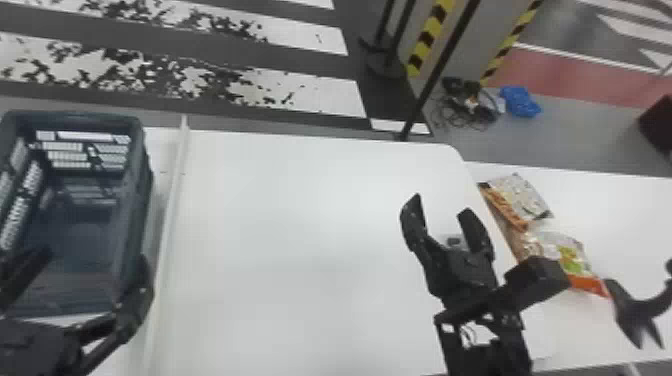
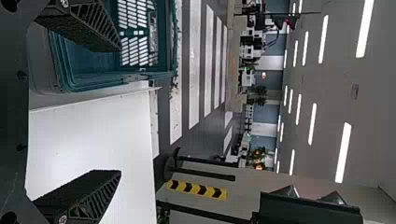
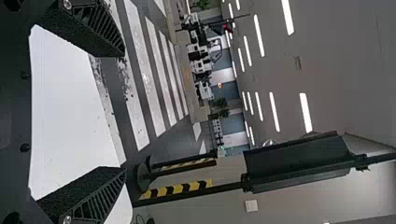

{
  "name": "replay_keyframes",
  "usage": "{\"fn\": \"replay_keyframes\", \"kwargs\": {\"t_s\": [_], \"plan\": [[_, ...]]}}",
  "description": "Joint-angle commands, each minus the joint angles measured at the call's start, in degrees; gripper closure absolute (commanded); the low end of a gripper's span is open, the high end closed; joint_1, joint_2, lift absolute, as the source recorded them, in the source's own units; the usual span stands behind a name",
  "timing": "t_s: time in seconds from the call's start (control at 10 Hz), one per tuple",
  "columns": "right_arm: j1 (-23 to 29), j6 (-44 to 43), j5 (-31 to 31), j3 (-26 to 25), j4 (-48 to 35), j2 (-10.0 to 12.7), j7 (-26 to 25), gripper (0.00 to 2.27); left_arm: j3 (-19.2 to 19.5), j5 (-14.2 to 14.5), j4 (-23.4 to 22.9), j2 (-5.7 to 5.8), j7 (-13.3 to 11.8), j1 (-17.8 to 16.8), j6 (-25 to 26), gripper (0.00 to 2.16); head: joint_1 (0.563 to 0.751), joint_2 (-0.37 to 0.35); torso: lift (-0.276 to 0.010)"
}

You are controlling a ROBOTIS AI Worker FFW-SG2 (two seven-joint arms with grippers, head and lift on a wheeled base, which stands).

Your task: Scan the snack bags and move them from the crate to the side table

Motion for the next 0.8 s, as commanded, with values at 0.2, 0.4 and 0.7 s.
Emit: {"fn": "replay_keyframes", "kwargs": {"t_s": [0.2, 0.4, 0.7], "plan": [[6.5, 6.9, 4.0, 5.3, -6.8, -0.2, -0.1, 0.06, -1.9, 0.2, -1.7, 1.57, 0.9, 2.7, -0.2, 0.06, 0.695, -0.180, -0.087], [11.3, 15.6, 4.1, 5.0, -10.6, -0.7, -0.1, 0.07, -2.3, 0.2, -2.7, 2.80, 2.7, 5.5, 0.7, 0.06, 0.695, -0.151, -0.087], [16.2, 15.1, 4.0, 3.7, -12.2, -2.6, -0.1, 0.08, -2.2, 0.9, -2.5, 3.95, 3.7, 8.5, 1.1, 0.06, 0.695, -0.152, -0.087]]}}
